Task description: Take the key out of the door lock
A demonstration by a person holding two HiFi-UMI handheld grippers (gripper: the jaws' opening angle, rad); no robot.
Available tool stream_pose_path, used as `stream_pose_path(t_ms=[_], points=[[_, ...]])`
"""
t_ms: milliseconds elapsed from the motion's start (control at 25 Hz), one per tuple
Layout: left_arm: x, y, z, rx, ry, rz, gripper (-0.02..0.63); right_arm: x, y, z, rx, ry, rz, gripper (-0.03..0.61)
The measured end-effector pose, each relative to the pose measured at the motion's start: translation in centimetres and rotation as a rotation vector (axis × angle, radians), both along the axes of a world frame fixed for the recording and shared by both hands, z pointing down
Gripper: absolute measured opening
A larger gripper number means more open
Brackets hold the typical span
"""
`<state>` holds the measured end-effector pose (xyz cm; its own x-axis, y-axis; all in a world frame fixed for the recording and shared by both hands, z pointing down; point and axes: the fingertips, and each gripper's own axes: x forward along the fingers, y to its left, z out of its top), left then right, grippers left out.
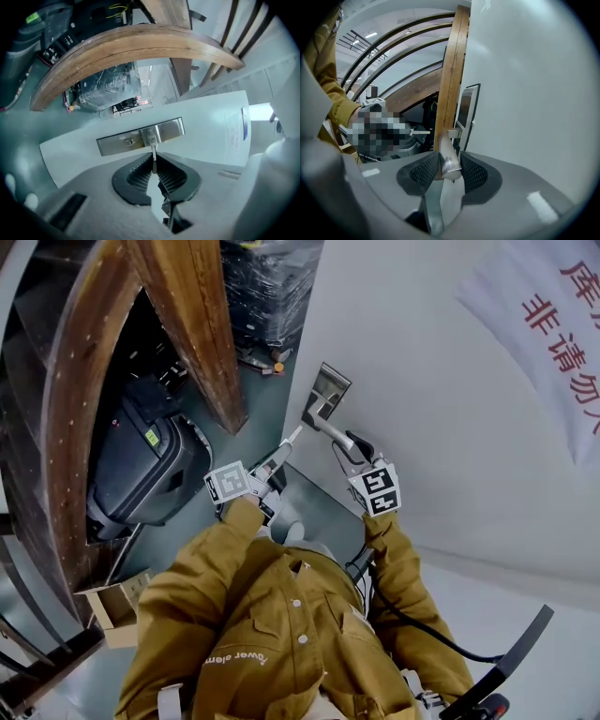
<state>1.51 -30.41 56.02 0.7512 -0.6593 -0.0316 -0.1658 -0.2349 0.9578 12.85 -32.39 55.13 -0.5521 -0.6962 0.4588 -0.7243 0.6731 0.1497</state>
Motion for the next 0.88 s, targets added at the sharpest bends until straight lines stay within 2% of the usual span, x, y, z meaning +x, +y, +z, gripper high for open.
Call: stream_pose_path(t_ms=[40, 80, 240, 400, 520, 600, 680, 840, 880], points=[[-0.1, 0.4, 0.1, 0.024, -0.086, 0.006, 0.021, 0.0, 0.1, 0.0, -0.007, -0.004, 0.008, 0.152], [0.2, 0.8, -0.2, 0.062, -0.139, 0.019, 0.021, 0.0, 0.2, 0.0, -0.011, -0.004, 0.014, 0.162], [1.0, 2.0, -2.5, 0.199, -0.291, 0.047, 0.021, -0.1, 0.8, -0.5, 0.009, -0.001, 0.039, 0.22], [0.0, 2.4, -4.4, 0.292, -0.47, 0.013, 0.021, 0.2, 1.8, -3.6, 0.083, -0.06, 0.086, 0.216], [-0.3, 2.9, -7.1, 0.449, -0.632, -0.017, 0.021, 0.7, 2.8, -6.0, 0.138, -0.107, 0.124, 0.21], [0.1, 3.5, -9.2, 0.563, -0.719, -0.028, 0.021, 0.9, 3.6, -7.5, 0.172, -0.147, 0.146, 0.183], [0.8, 4.2, -10.8, 0.651, -0.777, -0.034, 0.021, 0.9, 4.3, -8.7, 0.206, -0.18, 0.168, 0.125], [1.9, 5.0, -12.4, 0.742, -0.834, -0.045, 0.021, 0.6, 5.6, -10.0, 0.229, -0.239, 0.197, 0.006], [2.2, 5.1, -12.5, 0.75, -0.839, -0.045, 0.021, 0.4, 5.8, -9.9, 0.22, -0.245, 0.193, 0.006]])
